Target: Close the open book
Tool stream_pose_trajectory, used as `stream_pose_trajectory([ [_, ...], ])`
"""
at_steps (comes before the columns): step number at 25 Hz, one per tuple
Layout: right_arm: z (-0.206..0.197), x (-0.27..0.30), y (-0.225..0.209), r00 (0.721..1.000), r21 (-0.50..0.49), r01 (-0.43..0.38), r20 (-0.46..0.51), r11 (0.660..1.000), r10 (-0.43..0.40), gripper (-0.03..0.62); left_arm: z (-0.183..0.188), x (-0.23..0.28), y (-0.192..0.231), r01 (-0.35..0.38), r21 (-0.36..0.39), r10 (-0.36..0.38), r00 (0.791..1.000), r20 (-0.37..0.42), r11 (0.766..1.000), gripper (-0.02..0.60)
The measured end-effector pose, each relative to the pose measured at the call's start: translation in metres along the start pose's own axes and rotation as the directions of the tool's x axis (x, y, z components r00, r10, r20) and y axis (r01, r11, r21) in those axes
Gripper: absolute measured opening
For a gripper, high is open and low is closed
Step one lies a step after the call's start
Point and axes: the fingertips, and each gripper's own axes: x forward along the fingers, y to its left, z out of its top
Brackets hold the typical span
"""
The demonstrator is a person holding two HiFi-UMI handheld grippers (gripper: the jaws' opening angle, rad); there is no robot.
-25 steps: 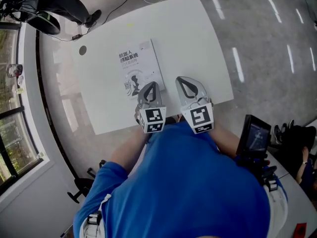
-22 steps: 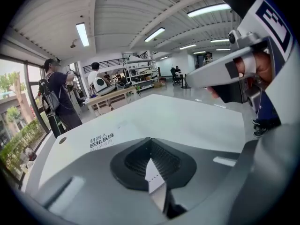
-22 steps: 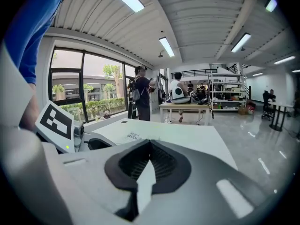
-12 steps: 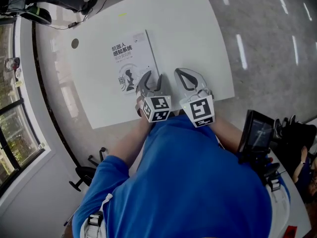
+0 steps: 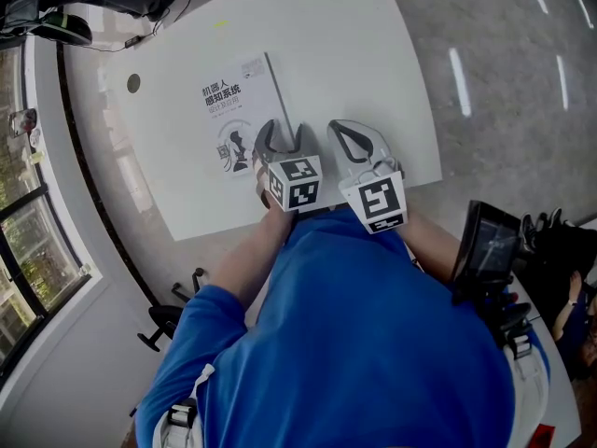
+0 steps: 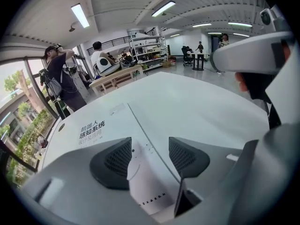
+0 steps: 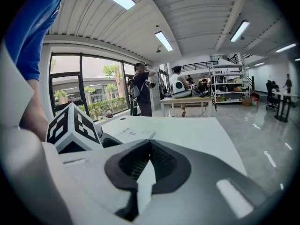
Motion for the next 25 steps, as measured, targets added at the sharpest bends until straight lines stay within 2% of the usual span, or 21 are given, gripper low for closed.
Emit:
stream_pose_trajectory([
  [9, -0.003, 0.001, -0.003, 1.000, 0.026, -0.009, -0.001, 1.000, 0.009, 0.003, -0.012, 0.002, 0.002, -0.036, 0.019, 0.037, 0.999, -0.036, 0.999, 0.259],
  [22, 0.003, 0.005, 0.003, 1.000, 0.018, -0.031, 0.000, 0.999, 0.031, 0.003, -0.014, -0.008, 0.008, -0.051, -0.004, 0.051, 0.998, -0.049, 0.999, 0.244],
  [25, 0.004, 0.006, 0.003, 0.999, 0.014, -0.036, -0.001, 0.999, 0.036, 0.003, -0.016, -0.009, 0.009, -0.054, -0.040, 0.052, 0.997, -0.065, 0.998, 0.244],
])
